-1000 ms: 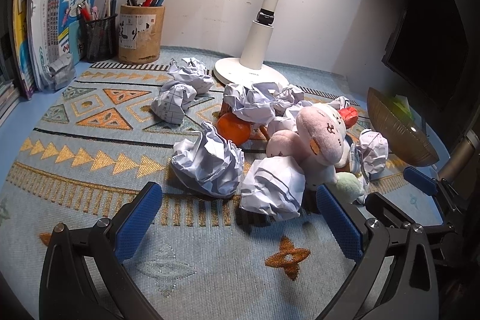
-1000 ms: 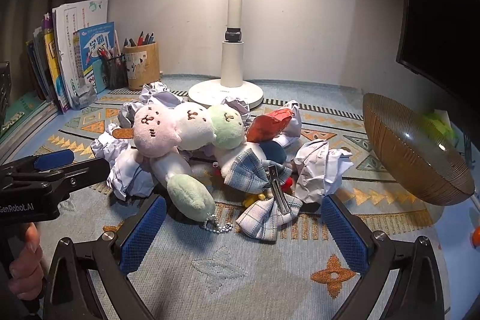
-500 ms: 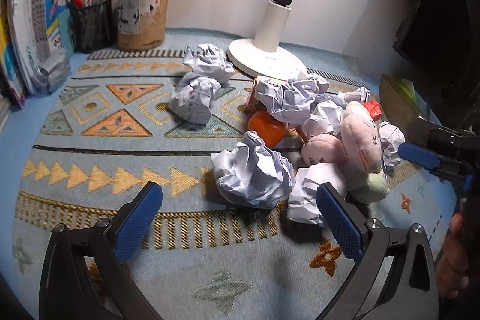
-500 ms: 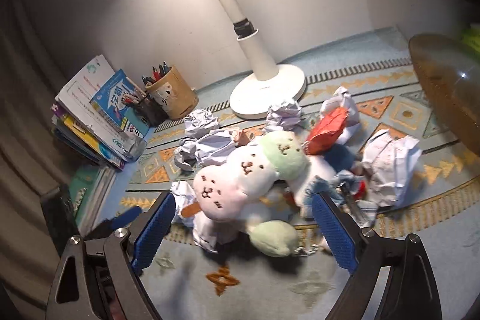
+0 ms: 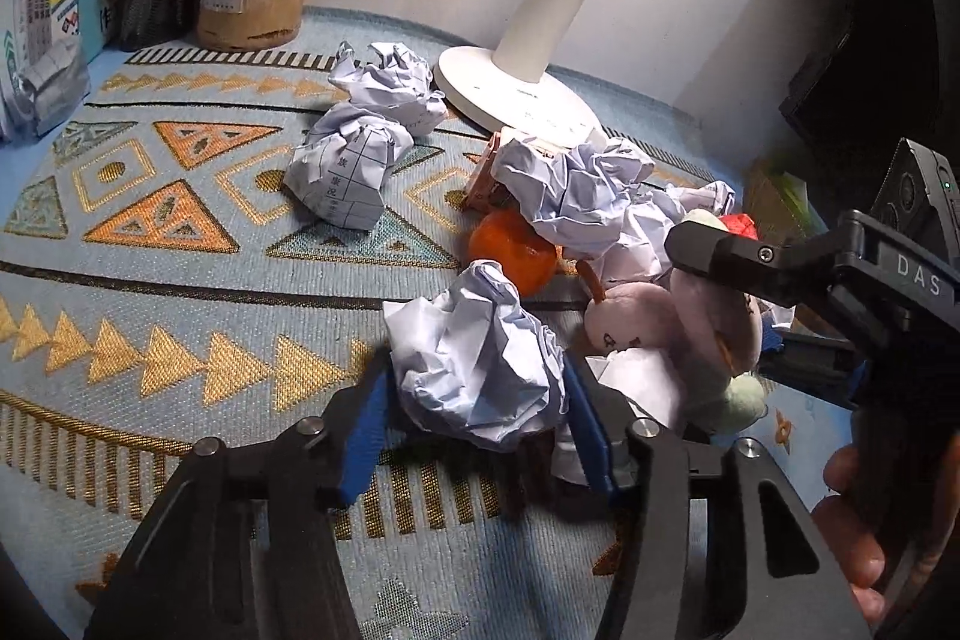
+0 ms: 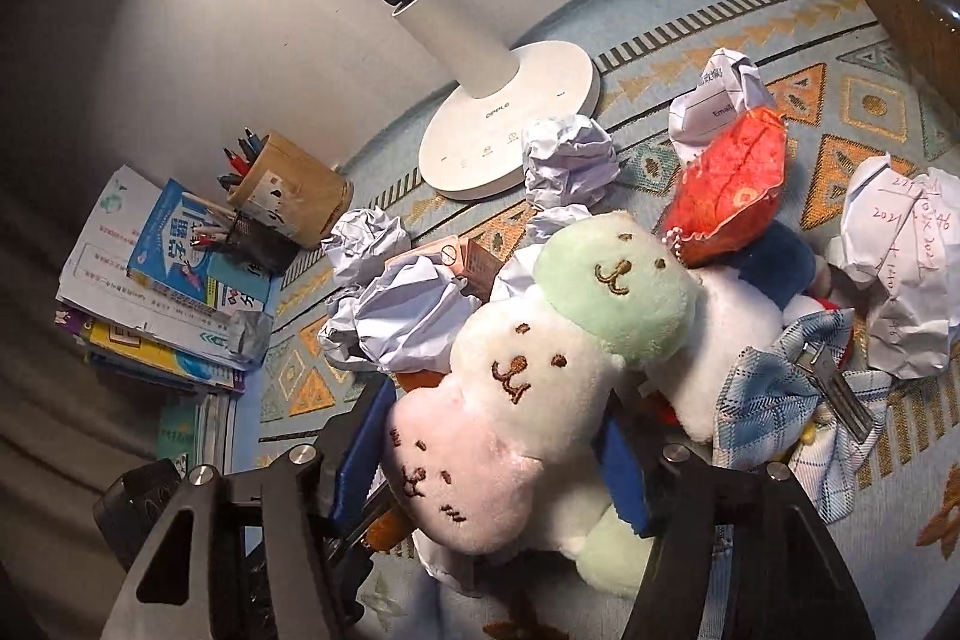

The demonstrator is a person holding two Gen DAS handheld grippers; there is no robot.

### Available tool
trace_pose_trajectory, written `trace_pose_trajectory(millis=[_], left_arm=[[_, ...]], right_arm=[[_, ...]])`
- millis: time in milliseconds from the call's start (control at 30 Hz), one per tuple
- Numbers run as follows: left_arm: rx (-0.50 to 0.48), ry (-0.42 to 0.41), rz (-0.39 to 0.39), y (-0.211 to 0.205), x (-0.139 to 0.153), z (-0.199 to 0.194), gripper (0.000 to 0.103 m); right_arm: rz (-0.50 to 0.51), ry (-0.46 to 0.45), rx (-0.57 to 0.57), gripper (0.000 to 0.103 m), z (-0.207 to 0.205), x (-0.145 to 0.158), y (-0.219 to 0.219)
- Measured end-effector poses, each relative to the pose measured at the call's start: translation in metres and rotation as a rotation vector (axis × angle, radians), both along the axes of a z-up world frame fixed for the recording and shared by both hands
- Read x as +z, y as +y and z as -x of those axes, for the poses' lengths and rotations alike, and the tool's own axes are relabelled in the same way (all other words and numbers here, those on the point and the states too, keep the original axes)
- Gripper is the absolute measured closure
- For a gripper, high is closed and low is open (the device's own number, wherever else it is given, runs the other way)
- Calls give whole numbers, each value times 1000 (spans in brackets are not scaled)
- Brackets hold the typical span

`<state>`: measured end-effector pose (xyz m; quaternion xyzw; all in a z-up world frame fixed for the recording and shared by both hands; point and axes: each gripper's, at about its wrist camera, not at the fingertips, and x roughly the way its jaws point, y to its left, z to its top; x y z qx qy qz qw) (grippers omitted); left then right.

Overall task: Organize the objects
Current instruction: 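Grasp the pink-white-green plush toy with the right gripper while the left gripper grasps a paper ball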

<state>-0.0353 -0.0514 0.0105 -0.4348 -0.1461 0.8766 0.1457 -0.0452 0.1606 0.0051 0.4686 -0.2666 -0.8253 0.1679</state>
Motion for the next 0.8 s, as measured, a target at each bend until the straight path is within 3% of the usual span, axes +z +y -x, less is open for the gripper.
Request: trace_pose_trajectory(millis=[133,267,433,533,600,733,800], left_arm=[[-2,36,-4,0,9,-9,55],[-9,105,-52,-3,34,-29,55],[-28,153,-80,5,51,-60,55],[-62,146,-70,20,44,-73,55],[-104,141,-65,31,37,-80,55],[-157,150,-80,45,25,-86,55],[-158,153,-48,50,20,-86,55]], right_arm=[[-19,100,11,46,-16,17,7],[-49,218,50,46,-45,52,22],[-182,316,229,45,-93,77,38],[-305,305,392,45,-121,64,46],[-410,235,498,44,-131,41,50],[-532,143,606,44,-133,2,63],[-612,138,629,44,-132,-7,65]])
